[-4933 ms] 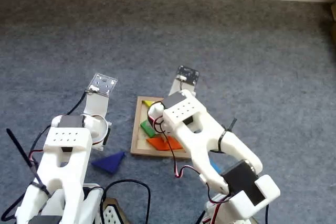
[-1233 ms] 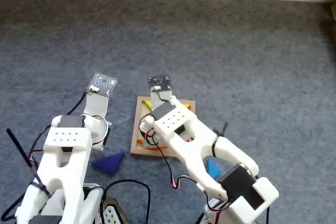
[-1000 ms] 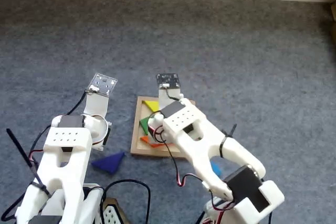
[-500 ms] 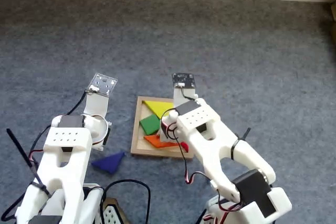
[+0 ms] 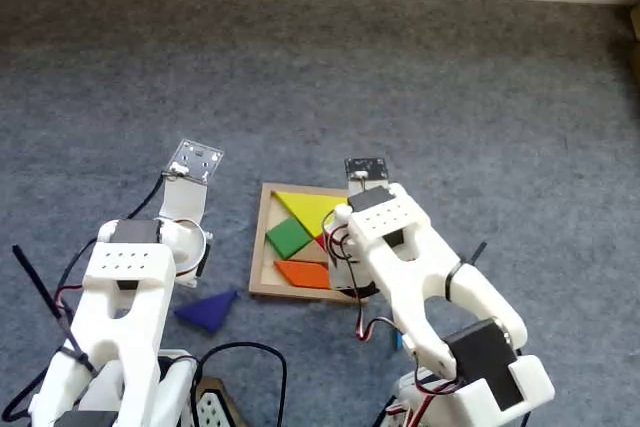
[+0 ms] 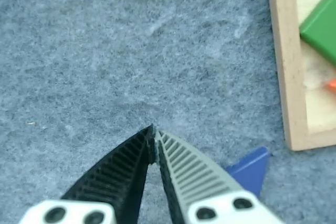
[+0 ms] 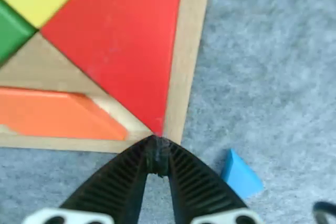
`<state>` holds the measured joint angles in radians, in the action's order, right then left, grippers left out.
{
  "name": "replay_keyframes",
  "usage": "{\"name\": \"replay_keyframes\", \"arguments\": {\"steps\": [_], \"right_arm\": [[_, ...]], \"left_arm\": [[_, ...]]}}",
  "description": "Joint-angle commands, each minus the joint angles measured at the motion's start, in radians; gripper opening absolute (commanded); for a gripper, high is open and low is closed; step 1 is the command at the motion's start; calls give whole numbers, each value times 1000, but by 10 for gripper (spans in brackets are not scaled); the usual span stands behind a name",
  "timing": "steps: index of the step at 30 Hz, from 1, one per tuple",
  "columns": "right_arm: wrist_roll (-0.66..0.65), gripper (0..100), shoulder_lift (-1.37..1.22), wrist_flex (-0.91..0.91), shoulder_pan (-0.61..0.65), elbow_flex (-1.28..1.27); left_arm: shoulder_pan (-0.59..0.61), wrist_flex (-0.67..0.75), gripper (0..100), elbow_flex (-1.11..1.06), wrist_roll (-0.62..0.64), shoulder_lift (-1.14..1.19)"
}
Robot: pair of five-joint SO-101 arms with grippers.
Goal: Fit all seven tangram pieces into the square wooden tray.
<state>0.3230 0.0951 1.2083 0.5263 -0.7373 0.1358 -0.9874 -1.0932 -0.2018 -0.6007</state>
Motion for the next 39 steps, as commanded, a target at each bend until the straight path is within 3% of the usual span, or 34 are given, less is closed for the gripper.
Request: {"name": "replay_keyframes", "arguments": {"steps": [1, 11, 16, 20, 25, 27, 33, 39], "right_arm": [[-12, 4, 143, 21, -5, 18], [-14, 4, 369, -54, 13, 15], [-87, 4, 455, 71, -2, 10], [-104, 4, 532, 165, -93, 8], [-106, 5, 547, 189, -148, -85], [-106, 38, 547, 189, -151, -156], [-106, 261, 547, 157, -213, -243], [-106, 262, 545, 28, -211, -369]], "left_arm": [[5, 12, 8, 13, 3, -24], [5, 12, 8, 13, 3, -24], [5, 12, 8, 15, 3, -24], [5, 12, 8, 16, 3, -24], [5, 12, 8, 18, 6, -24], [5, 12, 8, 18, 6, -24], [5, 12, 8, 19, 8, -24], [5, 12, 8, 19, 8, -24]]}}
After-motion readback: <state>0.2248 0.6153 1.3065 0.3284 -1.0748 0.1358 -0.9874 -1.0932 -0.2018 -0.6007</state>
